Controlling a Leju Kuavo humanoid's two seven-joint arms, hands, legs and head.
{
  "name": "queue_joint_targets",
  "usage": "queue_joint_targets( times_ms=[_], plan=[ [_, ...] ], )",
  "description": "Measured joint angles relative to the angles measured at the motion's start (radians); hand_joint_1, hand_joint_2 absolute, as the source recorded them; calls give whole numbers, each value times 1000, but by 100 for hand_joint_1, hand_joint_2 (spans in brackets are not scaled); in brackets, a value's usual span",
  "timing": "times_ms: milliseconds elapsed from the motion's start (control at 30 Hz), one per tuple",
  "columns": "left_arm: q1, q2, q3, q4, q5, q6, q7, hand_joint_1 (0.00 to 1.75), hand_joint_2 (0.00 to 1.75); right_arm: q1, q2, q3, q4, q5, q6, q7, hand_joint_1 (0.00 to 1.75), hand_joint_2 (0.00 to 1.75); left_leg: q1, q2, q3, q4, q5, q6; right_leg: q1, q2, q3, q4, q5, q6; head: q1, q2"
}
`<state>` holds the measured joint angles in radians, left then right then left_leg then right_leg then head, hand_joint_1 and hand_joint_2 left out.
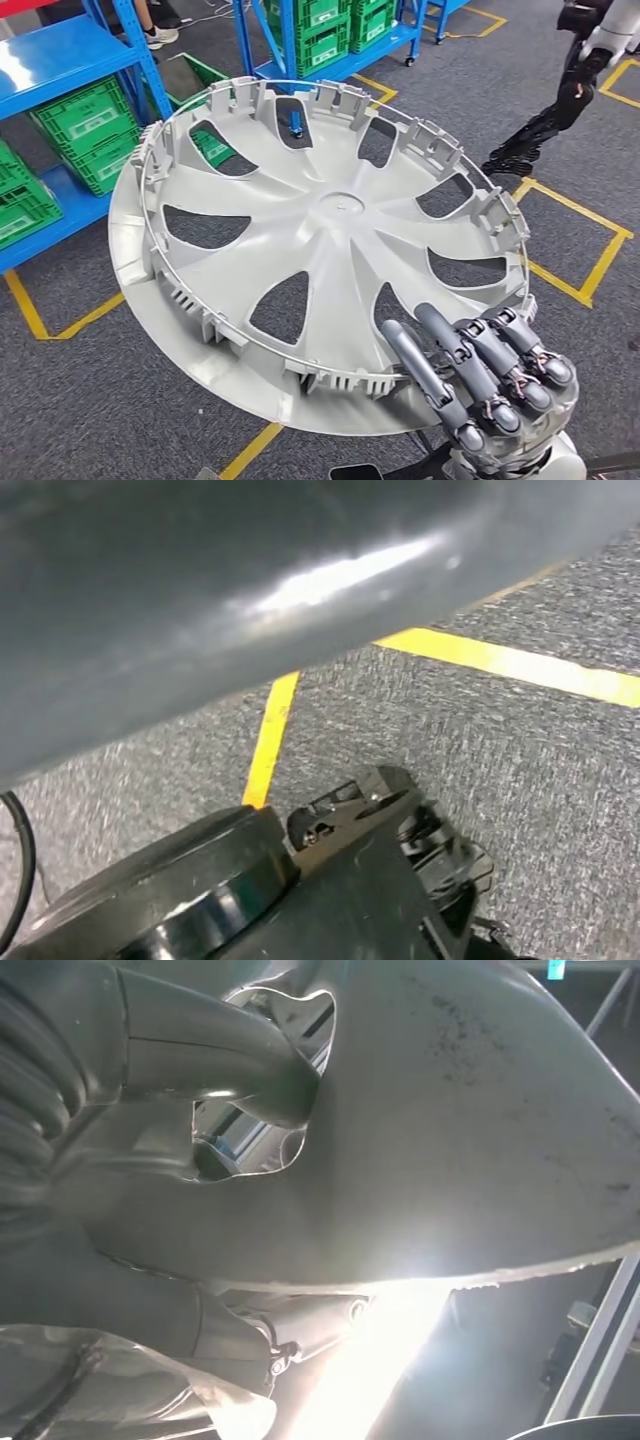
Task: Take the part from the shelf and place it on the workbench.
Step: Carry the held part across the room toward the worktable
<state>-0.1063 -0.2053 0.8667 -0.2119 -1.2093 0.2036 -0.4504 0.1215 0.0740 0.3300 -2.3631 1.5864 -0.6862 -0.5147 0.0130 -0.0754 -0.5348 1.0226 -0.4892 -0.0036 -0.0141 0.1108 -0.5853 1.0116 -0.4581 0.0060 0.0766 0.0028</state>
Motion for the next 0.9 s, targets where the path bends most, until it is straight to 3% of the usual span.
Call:
queue_joint_targets(
  times_ms=[33, 100, 167, 233, 300, 333, 367, 433, 500, 533, 600, 633, 700, 767, 800, 833, 867, 900],
  plan=[
    [0, 0, 0, 0, 0, 0, 0, 0, 0, 0, 0, 0, 0, 0, 0, -2, 175, 175, 0, -7, 4, -11, -4, 1, -2, 11, -6, 0, 4, 7, 0, 0],
    [-2, -1, 0, 0, 0, 0, 1, 0, 0, 0, 1, 0, -2, -1, 0, -6, 175, 175, 0, 14, 4, -21, 0, 7, -6, 26, -19, -2, 10, 21, 0, 0],
    [-5, -3, 0, 0, 0, 0, 1, 0, 0, -1, 1, -1, -3, -1, 0, -10, 175, 175, 2, 42, 5, -35, 9, 19, -2, -13, -43, 33, -14, 30, 6, 0],
    [-5, -4, 0, 0, 0, 0, 1, 0, 0, -4, 1, -2, -3, -1, 0, -14, 175, 175, 0, 71, 5, -40, 13, 27, 1, -78, -95, 145, -77, 35, 14, 0],
    [-1, -4, 0, 0, 0, 0, 1, 0, 0, -4, 1, -2, -3, -1, 0, -16, 175, 175, -4, 103, 2, -39, 12, 29, 1, -102, -145, 262, -127, 40, 16, 0],
    [0, -4, 0, 0, 0, 0, 1, 0, 0, -4, 1, -2, -3, -1, 0, -16, 175, 175, -5, 119, 2, -39, 12, 29, 0, -107, -148, 278, -127, 41, 16, 0],
    [-1, -4, 0, 0, 0, 0, 1, 0, 0, -4, 1, -3, -3, -1, 0, -16, 175, 175, -5, 133, 2, -38, 11, 28, 0, -110, -131, 256, -109, 42, 16, 0],
    [-4, -4, 0, 0, 0, -1, 1, 0, 0, -4, 1, -3, -3, -1, 0, -16, 175, 175, -6, 155, 5, -36, 7, 23, 2, -138, -52, 121, -54, 39, 16, 0],
    [-6, -4, 0, 0, 0, -2, 1, 0, 0, -5, 1, -3, -4, -1, 0, -17, 175, 175, -11, 173, 5, -30, 2, 13, 7, -169, 11, 13, -27, 29, 15, 0],
    [-6, -4, 0, 0, 0, -2, 1, 0, 0, -6, 2, -3, -5, -1, 0, -17, 175, 175, -14, 182, 5, -27, 0, 9, 10, -174, 20, -5, -28, 24, 14, 0],
    [-6, -4, 0, 0, 0, -2, 1, 0, 0, -5, 2, -3, -6, -1, 0, -19, 175, 175, -16, 200, 5, -25, -1, 1, 12, -154, 17, -6, -25, 11, 13, 0],
    [-6, -4, 0, 0, 0, -3, 1, 0, 0, -5, 3, -3, -6, -1, 0, -22, 175, 175, -14, 197, 5, -21, -8, -5, 10, -143, 16, -7, -22, 5, 12, 0],
    [-8, -3, 0, 0, -1, -4, 1, 0, 0, -7, 8, -4, -7, -1, 0, -33, 175, 175, -10, 156, -14, 33, -50, -15, 5, -122, 15, -10, -17, -6, 9, 0],
    [-6, -1, 0, 0, -1, -7, 1, 0, 0, -11, 15, -8, -7, -2, 0, -46, 175, 175, -6, 103, -68, 161, -116, -19, 4, -100, 13, -10, -14, -12, 5, 0],
    [-3, 1, 0, 0, -1, -9, 1, 0, 0, -12, 17, -9, -7, -2, 0, -51, 175, 175, -6, 92, -97, 224, -139, -19, 4, -86, 12, -9, -14, -13, 4, 0],
    [-1, 2, 0, 0, -1, -11, 1, 0, 0, -13, 18, -10, -7, -3, 0, -53, 175, 175, -6, 86, -115, 259, -142, -18, 5, -72, 12, -8, -14, -13, 4, 0],
    [1, 3, 0, 0, -1, -13, 1, 0, 0, -13, 19, -11, -7, -3, 0, -55, 175, 175, -6, 83, -117, 258, -125, -16, 5, -57, 12, -7, -14, -13, 4, 0],
    [0, 4, 0, 0, -1, -14, 1, 0, 0, -13, 20, -11, -7, -4, 0, -55, 175, 175, -6, 79, -102, 216, -90, -14, 5, -42, 13, -6, -14, -13, 4, 0]
  ],
)
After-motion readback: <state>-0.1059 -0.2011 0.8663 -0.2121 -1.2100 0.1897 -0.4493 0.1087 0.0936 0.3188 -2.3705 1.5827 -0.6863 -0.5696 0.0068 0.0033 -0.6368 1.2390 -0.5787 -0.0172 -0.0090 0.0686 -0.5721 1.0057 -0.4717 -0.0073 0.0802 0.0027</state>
